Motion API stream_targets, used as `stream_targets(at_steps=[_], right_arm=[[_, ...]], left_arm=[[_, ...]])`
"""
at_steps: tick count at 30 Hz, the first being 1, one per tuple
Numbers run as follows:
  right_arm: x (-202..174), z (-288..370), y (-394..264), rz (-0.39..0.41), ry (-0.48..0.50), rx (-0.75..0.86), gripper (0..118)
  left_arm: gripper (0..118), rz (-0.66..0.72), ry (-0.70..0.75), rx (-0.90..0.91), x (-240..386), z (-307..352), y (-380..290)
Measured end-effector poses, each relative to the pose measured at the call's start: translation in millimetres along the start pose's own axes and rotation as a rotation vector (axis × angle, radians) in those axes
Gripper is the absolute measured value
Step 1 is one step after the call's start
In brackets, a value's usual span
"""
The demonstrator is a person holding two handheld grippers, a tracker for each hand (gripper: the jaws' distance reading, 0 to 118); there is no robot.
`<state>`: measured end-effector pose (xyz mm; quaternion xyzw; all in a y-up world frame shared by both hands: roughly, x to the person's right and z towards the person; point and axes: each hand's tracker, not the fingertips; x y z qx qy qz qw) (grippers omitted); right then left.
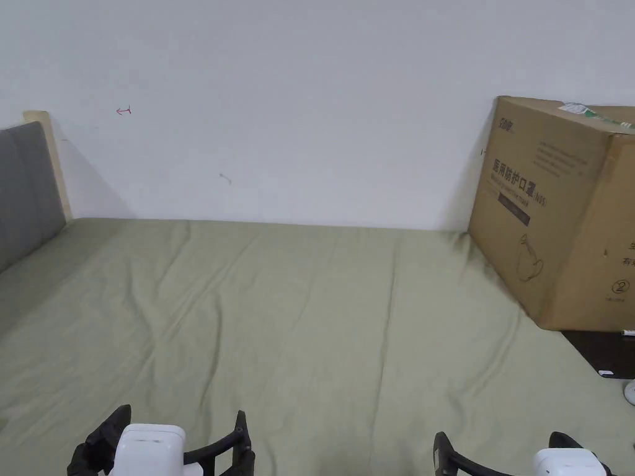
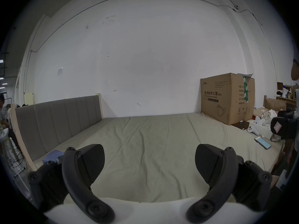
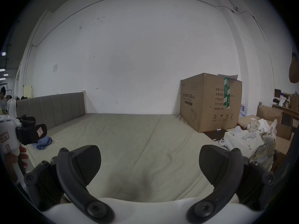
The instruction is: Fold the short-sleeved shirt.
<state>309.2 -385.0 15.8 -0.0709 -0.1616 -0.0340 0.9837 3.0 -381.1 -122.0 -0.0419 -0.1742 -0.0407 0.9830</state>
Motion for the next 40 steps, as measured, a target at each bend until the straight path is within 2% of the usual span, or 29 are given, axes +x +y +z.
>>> stream_targets(at_steps=[1, 3, 5, 10, 13, 16, 26, 34, 40], right_arm=[[2, -3, -1, -0.011, 0.026, -0.011, 118], [1, -2, 3, 0.003, -0.035, -0.008, 118], [0, -4, 2, 0.014, -0.048, -0.014, 118], [-19, 4, 6, 0.079, -0.018, 0.017, 118], [-27, 0, 6, 0.124, -0.040, 0.002, 118], [-31, 0, 7, 0.136, -0.030, -0.002, 118], [-23, -1, 7, 0.072, -0.025, -0.008, 118], [-25, 0, 6, 0.082, -0.046, 0.015, 118], [-23, -1, 6, 0.061, -0.034, 0.005, 118]], left_arm=[[114, 0.002, -0.001, -0.001, 0, 0, 0], [114, -0.001, -0.002, -0.002, 1, 0, -1], [114, -0.014, -0.003, -0.003, 4, 0, -1], [114, -0.032, -0.011, 0.005, 7, 2, -1], [115, -0.029, -0.013, 0.003, 6, 1, -1], [115, -0.016, -0.012, 0.001, 4, 2, -1], [115, 0.007, -0.003, -0.001, -1, 2, -1], [115, -0.003, -0.004, 0.000, 2, 1, 0], [115, -0.005, -0.004, -0.001, 3, 1, 0]])
